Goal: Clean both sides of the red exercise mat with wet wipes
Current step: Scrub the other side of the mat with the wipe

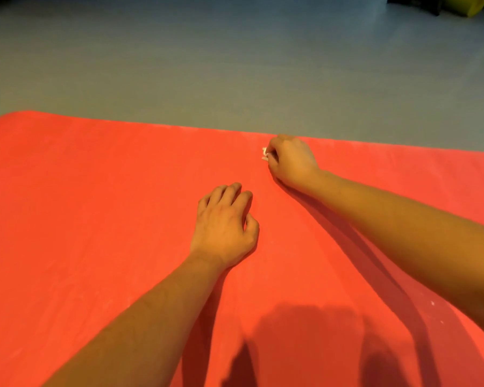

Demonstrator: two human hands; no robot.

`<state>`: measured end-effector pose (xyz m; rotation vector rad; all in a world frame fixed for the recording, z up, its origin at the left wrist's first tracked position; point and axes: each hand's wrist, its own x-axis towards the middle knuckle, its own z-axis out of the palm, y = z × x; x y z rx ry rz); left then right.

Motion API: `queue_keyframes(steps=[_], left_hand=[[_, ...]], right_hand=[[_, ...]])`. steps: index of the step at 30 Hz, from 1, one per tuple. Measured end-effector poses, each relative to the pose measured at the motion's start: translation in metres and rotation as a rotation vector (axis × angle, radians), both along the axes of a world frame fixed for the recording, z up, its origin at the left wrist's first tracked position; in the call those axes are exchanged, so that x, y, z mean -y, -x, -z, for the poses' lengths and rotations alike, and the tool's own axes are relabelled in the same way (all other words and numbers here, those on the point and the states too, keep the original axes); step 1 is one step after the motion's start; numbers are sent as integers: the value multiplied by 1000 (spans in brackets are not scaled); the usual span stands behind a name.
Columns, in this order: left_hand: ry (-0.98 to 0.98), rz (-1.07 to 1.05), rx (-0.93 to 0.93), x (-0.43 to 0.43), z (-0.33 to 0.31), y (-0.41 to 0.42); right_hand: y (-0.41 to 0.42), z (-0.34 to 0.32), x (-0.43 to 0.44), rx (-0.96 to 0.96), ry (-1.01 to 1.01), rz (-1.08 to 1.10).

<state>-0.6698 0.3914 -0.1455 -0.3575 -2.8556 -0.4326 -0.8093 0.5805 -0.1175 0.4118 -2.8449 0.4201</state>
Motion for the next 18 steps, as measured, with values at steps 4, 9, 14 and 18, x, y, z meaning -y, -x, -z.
queue_keyframes(steps=[4,9,14,18], left_hand=[[-15,13,-8,-1,0,2],[-51,30,-39,0,1,2],[-78,53,-65,1,-3,3],[-92,60,-84,2,-5,4]], right_hand=[[-45,3,-7,-6,-30,-187],[8,-8,-9,52,-79,-20],[6,-4,1,11,-172,25],[-64,-4,1,-32,-111,-87]])
